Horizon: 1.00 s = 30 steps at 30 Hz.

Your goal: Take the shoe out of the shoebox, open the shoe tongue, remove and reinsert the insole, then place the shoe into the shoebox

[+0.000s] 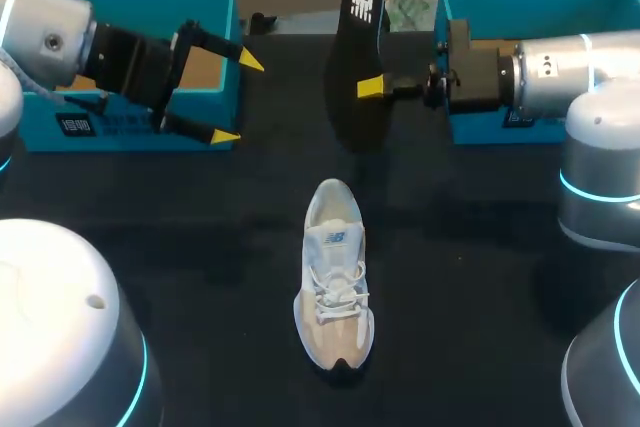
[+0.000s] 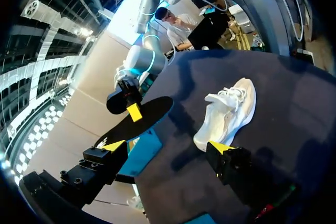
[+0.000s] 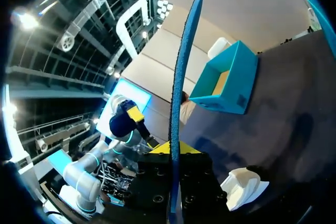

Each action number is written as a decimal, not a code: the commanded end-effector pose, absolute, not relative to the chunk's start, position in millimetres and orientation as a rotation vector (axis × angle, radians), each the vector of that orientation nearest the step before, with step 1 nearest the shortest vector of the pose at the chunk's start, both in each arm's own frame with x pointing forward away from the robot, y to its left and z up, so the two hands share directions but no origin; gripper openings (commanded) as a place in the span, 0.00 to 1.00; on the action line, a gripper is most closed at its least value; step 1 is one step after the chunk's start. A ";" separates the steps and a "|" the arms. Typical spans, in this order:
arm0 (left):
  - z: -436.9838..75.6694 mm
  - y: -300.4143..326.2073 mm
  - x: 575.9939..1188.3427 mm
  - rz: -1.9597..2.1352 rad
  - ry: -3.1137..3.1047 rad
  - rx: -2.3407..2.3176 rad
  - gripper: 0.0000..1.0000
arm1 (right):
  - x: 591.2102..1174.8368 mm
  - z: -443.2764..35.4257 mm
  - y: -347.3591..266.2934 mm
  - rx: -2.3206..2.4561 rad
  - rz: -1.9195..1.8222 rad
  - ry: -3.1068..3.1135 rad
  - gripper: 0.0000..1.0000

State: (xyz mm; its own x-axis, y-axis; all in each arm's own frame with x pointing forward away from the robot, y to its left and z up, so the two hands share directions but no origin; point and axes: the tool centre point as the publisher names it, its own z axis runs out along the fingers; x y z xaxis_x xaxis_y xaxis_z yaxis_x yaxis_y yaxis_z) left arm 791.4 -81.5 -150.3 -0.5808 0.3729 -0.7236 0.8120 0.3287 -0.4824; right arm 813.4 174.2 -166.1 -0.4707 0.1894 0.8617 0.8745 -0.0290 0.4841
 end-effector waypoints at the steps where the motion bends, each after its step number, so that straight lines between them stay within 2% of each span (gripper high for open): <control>1: -157.2 -86.7 788.0 -1.210 2.190 0.976 1.00 | 813.4 -166.4 175.7 -1.123 -1.544 -1.680 0.00; 8: -180.0 -98.3 775.9 -1.150 2.466 0.716 1.00 | 807.3 -178.8 174.8 -1.103 -1.603 -1.705 0.00; 12: -198.0 -99.0 761.4 -0.702 2.648 0.565 1.00 | 800.6 -184.3 178.8 -1.074 -1.632 -1.699 0.00; 23: -198.0 -99.0 761.4 -0.702 2.648 0.565 1.00 | 799.7 -186.5 180.6 -1.093 -1.609 -1.723 0.00; 30: -231.3 -96.8 750.6 -0.670 2.844 0.392 1.00 | 799.2 -202.8 182.1 -1.077 -1.699 -1.669 0.00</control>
State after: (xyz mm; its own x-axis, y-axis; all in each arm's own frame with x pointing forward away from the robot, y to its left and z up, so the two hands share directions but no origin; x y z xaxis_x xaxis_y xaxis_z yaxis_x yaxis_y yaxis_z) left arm 742.9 -91.4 -224.7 -0.9372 0.2174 -0.2726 0.3254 0.8262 -0.4600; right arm 802.1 178.6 -191.5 -0.5407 0.1852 0.8206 0.8272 -0.0604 0.5587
